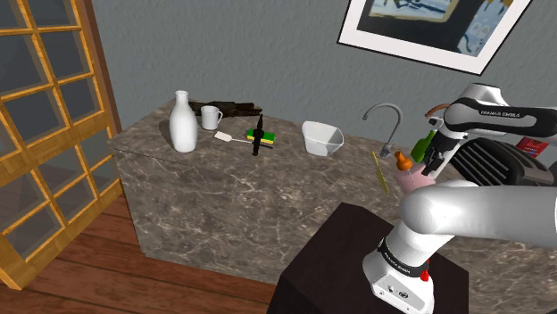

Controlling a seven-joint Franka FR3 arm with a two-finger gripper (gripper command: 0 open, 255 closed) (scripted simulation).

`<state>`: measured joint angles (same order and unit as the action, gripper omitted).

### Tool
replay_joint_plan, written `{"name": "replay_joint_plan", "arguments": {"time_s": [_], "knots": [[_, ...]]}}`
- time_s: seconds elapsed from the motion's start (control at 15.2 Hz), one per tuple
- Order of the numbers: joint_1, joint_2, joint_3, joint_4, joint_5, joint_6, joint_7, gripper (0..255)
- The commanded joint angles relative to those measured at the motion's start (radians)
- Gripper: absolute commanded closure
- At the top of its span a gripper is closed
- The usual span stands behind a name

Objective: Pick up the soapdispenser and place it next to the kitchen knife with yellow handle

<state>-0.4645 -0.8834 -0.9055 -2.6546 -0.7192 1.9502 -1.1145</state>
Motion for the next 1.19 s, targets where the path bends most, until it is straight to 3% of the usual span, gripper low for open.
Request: {"name": "replay_joint_plan", "arguments": {"time_s": [0.0, 0.59, 1.12], "knots": [[0.003, 0.013, -0.023, -0.015, -0.016, 0.031, 0.004, 255], [0.022, 0.084, -0.13, -0.075, -0.087, 0.171, 0.021, 255], [0.02, 0.087, -0.128, -0.075, -0.084, 0.173, 0.019, 255]]}}
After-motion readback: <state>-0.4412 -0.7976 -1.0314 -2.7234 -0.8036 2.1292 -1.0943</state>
